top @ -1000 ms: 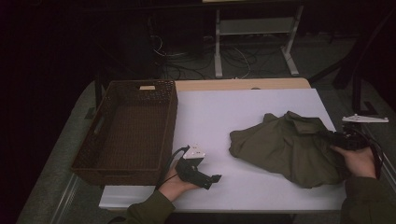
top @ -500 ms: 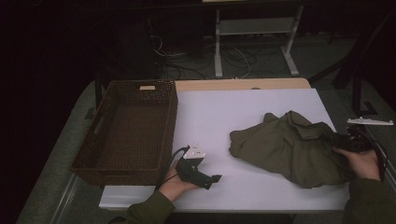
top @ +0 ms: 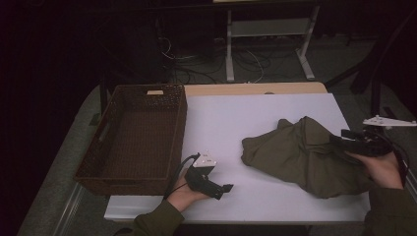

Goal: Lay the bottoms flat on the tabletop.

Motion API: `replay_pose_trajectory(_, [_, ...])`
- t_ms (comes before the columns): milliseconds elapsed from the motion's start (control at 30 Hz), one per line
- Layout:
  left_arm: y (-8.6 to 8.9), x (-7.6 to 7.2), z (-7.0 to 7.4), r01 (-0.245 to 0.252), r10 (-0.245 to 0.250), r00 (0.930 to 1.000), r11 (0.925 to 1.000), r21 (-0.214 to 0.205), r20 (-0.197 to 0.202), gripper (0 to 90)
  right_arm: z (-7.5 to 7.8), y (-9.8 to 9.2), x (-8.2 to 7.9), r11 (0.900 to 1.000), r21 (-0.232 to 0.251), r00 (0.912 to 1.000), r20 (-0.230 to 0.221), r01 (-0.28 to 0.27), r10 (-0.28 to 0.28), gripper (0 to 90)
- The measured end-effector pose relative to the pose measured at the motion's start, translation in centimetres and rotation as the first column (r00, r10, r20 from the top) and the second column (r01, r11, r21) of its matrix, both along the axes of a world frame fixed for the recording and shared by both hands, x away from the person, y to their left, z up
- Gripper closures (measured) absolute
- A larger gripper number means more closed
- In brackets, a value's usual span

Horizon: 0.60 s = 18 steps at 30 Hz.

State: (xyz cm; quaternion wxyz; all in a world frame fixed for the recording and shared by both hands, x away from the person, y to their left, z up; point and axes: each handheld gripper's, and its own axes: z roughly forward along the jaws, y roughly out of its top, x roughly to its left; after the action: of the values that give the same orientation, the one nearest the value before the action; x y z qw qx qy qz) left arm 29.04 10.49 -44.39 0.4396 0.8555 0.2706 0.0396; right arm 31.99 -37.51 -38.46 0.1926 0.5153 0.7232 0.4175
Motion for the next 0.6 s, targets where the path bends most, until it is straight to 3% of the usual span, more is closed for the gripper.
replay_pose_trajectory(167, [0.0, 0.0, 0.1, 0.003, -0.003, 1.0, 1.0, 0.001, 0.002, 0.0, -0.3, 2.0, 0.2, 0.9968, -0.02, 0.9967, -0.023, -0.078, 0.077, 39.9])
replay_pose_trajectory(367, [0.0, 0.0, 0.0, 0.005, -0.005, 1.0, 1.0, 0.0, 0.0, 0.1, -0.8, 4.0, 0.4, 0.9867, -0.013, 0.9855, -0.054, -0.162, 0.161, 37.0])
replay_pose_trajectory(600, [-0.1, -0.1, 0.0, 0.01, -0.01, 0.9999, 0.9999, 0.004, -0.001, 0.0, -1.7, 7.0, 0.2, 0.9593, -0.026, 0.9541, -0.115, -0.281, 0.276, 34.1])
